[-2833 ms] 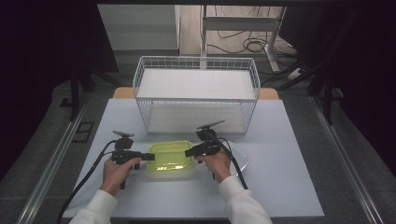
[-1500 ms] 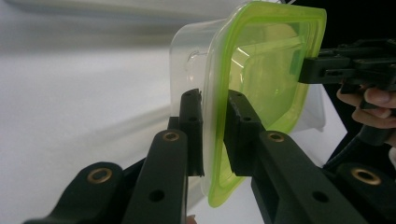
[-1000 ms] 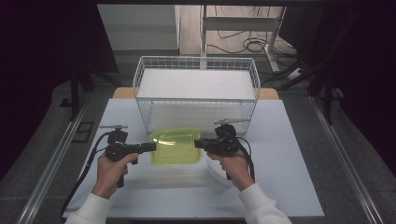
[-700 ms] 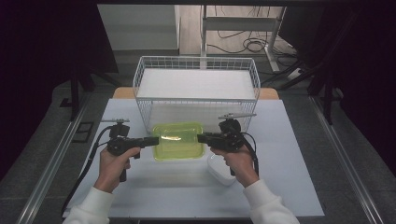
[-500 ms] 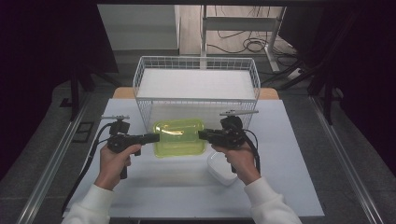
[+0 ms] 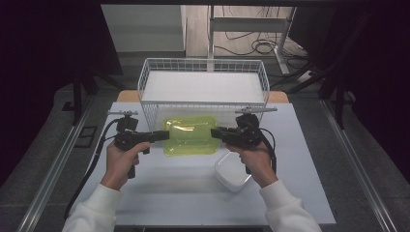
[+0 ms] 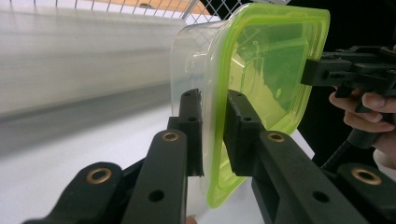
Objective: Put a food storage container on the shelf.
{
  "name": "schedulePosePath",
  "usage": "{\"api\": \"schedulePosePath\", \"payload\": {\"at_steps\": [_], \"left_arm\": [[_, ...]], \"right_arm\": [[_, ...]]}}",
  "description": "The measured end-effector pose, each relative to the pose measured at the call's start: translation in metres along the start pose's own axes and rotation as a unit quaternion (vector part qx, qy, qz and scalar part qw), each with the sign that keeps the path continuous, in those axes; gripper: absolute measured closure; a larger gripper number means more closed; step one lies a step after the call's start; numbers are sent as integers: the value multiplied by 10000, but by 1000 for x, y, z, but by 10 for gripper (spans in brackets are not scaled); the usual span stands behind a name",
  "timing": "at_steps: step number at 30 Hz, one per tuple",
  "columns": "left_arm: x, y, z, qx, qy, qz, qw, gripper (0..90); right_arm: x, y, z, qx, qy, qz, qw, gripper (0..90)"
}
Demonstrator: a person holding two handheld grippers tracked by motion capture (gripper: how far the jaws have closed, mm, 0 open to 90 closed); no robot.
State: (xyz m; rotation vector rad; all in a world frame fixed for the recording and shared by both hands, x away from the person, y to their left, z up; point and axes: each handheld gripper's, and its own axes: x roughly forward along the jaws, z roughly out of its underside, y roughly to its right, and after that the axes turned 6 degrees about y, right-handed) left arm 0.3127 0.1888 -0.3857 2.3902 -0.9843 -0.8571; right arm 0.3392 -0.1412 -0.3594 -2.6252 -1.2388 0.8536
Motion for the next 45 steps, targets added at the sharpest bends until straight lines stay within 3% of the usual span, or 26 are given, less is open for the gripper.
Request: {"api": "schedulePosePath", "payload": {"at_steps": [10,16,24,33,40,45], "left_arm": [[2,14,-27,167,40,49,9998,787],[7,14,-43,144,70,149,9998,788],[14,15,-64,205,163,116,9996,792],[18,23,-87,320,253,153,9991,792],[19,25,-109,310,292,200,9989,793],[27,20,-124,270,225,173,9992,793]], "right_arm": [[-13,1,-19,16,244,31,9997,756],[-19,5,-33,-27,326,33,9995,755],[-15,14,-54,-58,329,108,9994,760],[-19,25,-74,47,511,-8,9987,765],[-24,27,-95,15,611,-24,9981,764],[-18,35,-106,117,578,-3,9983,764]]}}
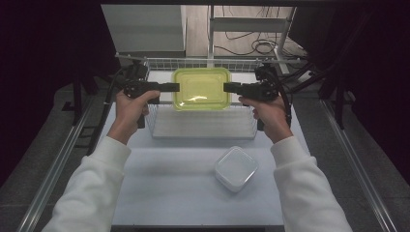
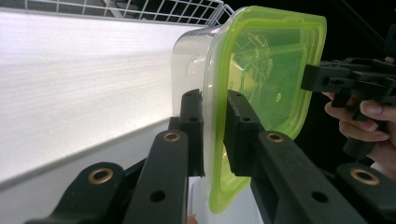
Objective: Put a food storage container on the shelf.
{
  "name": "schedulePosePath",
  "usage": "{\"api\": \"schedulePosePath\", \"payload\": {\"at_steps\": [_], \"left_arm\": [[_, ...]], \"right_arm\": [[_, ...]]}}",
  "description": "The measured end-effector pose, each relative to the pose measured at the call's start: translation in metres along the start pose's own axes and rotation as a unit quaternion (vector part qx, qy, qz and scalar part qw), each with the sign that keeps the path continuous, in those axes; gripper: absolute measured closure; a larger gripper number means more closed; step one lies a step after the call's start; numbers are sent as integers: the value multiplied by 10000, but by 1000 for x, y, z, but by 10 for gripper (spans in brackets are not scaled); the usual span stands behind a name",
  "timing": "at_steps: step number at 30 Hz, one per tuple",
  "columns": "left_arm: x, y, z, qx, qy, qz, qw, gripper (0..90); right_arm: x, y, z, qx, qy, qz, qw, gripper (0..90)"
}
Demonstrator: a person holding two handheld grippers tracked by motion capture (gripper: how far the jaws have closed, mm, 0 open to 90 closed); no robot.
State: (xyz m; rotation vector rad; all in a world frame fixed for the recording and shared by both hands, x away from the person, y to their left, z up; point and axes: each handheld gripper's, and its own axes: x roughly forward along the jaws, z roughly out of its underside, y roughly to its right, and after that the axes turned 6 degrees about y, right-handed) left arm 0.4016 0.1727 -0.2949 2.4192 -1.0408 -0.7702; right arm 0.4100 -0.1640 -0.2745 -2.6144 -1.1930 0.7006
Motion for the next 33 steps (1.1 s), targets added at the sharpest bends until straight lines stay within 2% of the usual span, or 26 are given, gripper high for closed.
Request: {"api": "schedulePosePath", "payload": {"at_steps": [10,12,17,23,27,30,33], "left_arm": [[25,-16,-26,-159,-186,5,9997,791],[28,-20,-30,-136,-269,-24,9995,791],[36,-28,-33,-260,-386,-36,9989,791],[45,-39,-34,-374,-555,-113,9977,791],[53,-50,-34,-534,-669,-158,9962,792],[58,-55,-35,-702,-598,-170,9956,789],[62,-61,-37,-895,-544,-138,9944,780]], "right_arm": [[14,26,-12,314,-14,9,9995,763],[18,31,-13,430,-19,-11,9991,763],[26,42,-14,706,-95,-22,9975,762],[37,50,-14,846,-304,100,9959,764],[47,59,-16,1072,-432,168,9932,764],[55,63,-16,1148,-447,353,9918,756],[60,69,-13,1348,-409,332,9895,747]]}}
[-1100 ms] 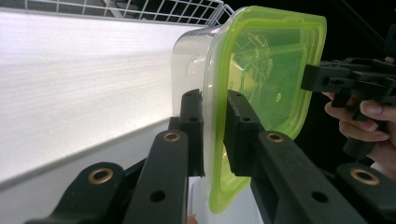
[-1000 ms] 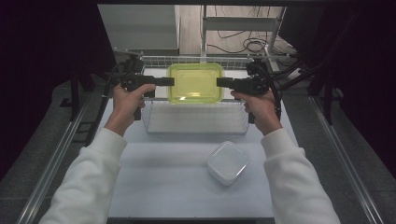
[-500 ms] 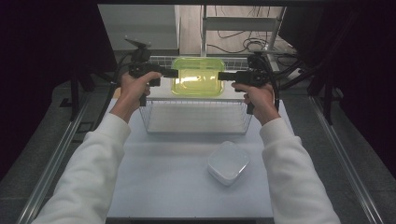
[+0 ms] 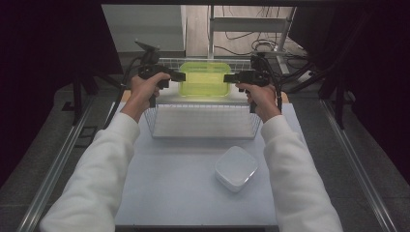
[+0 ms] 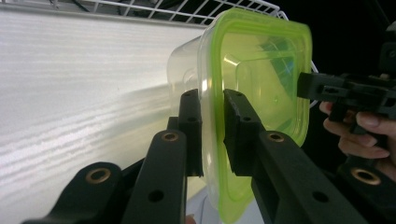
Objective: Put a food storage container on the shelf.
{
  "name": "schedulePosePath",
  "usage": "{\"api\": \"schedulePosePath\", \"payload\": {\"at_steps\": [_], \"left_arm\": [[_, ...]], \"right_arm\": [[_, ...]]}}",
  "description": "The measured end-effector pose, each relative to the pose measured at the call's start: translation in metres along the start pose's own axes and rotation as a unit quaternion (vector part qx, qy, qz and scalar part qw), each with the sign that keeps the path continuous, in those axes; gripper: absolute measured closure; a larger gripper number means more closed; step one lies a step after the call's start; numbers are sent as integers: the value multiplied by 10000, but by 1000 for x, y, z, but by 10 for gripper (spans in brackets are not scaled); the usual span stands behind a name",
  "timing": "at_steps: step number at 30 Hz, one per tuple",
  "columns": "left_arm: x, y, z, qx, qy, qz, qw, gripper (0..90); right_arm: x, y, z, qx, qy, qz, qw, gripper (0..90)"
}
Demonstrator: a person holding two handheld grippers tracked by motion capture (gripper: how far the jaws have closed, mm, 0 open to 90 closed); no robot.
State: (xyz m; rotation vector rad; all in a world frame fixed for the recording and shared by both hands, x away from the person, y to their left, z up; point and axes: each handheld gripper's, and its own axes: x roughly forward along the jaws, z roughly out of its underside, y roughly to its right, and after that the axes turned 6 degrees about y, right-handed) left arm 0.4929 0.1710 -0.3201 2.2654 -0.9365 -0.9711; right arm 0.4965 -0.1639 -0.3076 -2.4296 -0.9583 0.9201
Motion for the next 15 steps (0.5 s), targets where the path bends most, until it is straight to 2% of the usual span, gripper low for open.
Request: {"api": "schedulePosePath", "payload": {"at_steps": [8,15], "left_arm": [[9,-10,-3,-284,34,-3,9996,754],[12,-14,-1,-290,48,30,9996,720]], "right_arm": [[12,11,0,582,167,49,9982,731],[17,17,2,786,249,27,9966,718]]}}
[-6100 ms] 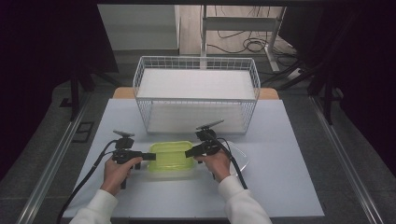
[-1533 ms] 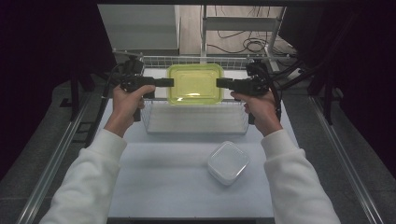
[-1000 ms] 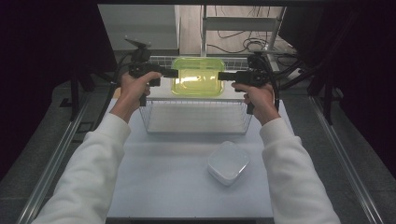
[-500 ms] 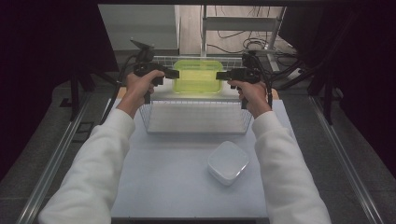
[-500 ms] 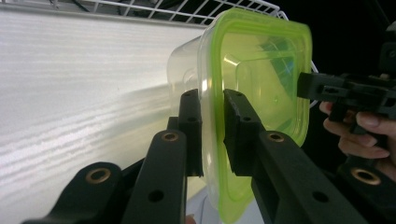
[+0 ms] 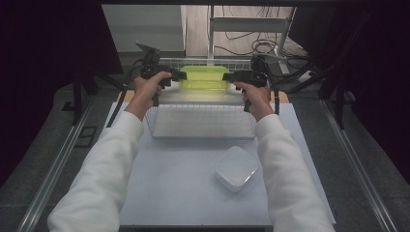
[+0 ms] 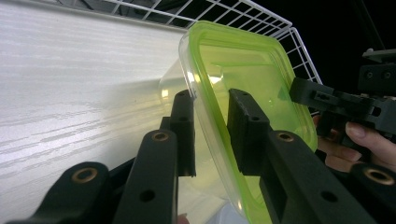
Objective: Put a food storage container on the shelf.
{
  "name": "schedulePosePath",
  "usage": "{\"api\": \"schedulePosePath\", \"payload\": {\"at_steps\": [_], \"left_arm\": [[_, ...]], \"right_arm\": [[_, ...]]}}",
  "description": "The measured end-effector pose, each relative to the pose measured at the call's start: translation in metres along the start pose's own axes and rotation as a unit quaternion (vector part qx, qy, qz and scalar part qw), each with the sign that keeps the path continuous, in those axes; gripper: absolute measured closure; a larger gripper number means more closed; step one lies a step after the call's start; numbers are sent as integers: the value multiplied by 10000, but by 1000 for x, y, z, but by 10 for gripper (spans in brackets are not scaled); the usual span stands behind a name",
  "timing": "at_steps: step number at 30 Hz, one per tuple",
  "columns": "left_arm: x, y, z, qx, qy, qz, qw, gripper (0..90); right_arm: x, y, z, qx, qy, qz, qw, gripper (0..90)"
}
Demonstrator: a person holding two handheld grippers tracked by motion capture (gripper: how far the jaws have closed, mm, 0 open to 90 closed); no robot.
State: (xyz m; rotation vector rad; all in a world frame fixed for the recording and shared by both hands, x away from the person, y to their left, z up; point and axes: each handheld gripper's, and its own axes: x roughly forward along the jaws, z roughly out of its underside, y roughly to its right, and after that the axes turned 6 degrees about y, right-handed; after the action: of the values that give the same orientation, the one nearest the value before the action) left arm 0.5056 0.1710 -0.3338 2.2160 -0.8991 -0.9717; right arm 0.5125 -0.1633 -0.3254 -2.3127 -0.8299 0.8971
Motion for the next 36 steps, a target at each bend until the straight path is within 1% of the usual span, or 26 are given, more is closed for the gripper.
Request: {"api": "schedulePosePath", "payload": {"at_steps": [1,2,3,4,5,6,7,9,10,13,15,16,17,18,19,20,21,23,24,26,27,30,31,32,34,36], "left_arm": [[0,-1,1,-24,37,32,10000,705],[0,-2,1,-60,87,104,9999,665],[0,-2,1,-45,146,148,9998,616],[-2,-2,1,32,200,113,9997,580],[-3,-1,1,140,253,21,9996,552],[-5,0,2,188,323,-44,9993,520],[-7,0,2,226,383,-53,9990,484],[-12,2,2,315,496,-28,9983,414],[-15,4,3,371,539,-25,9979,392],[-25,10,8,575,685,-43,9960,344],[-34,15,11,756,746,-61,9943,319],[-38,18,14,863,748,-95,9934,314],[-43,21,16,1002,728,-131,9922,308],[-47,24,20,1097,711,-156,9913,304],[-51,26,24,1218,636,-190,9903,297],[-56,29,29,1289,570,-174,9899,291],[-61,31,34,1342,525,-142,9895,286],[-70,36,46,1508,465,-166,9873,280],[-75,38,52,1614,406,-189,9859,277],[-83,39,64,1727,338,-223,9841,276],[-86,39,70,1757,313,-234,9837,276],[-96,40,89,1871,192,-276,9818,275],[-99,40,96,1866,204,-273,9818,274],[-102,40,103,1868,178,-270,9819,274],[-107,39,119,1946,154,-284,9804,272],[-112,36,136,1964,181,-291,9799,271]], "right_arm": [[0,0,0,-4,26,10,10000,695],[1,0,1,-10,60,-8,10000,654],[1,0,2,5,78,-49,10000,597],[1,-1,2,29,100,-57,9999,536],[0,-1,2,-2,160,2,9999,526],[-1,-3,3,-71,284,59,9996,515],[-3,-5,4,-103,379,113,9992,464],[-6,-7,5,-146,511,82,9986,430],[-8,-9,5,-217,579,75,9981,411],[-17,-14,6,-473,843,132,9952,366],[-25,-16,5,-695,931,179,9931,352],[-29,-17,5,-780,932,160,9925,346],[-32,-18,5,-854,894,135,9922,340],[-36,-19,5,-937,834,123,9920,336],[-39,-20,6,-1055,742,133,9916,336],[-44,-22,8,-1224,650,144,9902,336],[-49,-24,10,-1428,574,125,9880,336],[-61,-26,14,-1783,428,136,9829,330],[-66,-27,17,-1940,342,180,9802,325],[-77,-28,24,-2172,209,242,9756,324],[-81,-28,28,-2236,168,251,9742,323],[-95,-27,41,-2346,62,204,9719,315],[-100,-27,46,-2377,49,175,9712,315],[-103,-25,53,-2410,20,148,9704,311],[-111,-20,68,-2498,-72,153,9681,306],[-120,-13,85,-2536,-112,109,9672,303]]}}
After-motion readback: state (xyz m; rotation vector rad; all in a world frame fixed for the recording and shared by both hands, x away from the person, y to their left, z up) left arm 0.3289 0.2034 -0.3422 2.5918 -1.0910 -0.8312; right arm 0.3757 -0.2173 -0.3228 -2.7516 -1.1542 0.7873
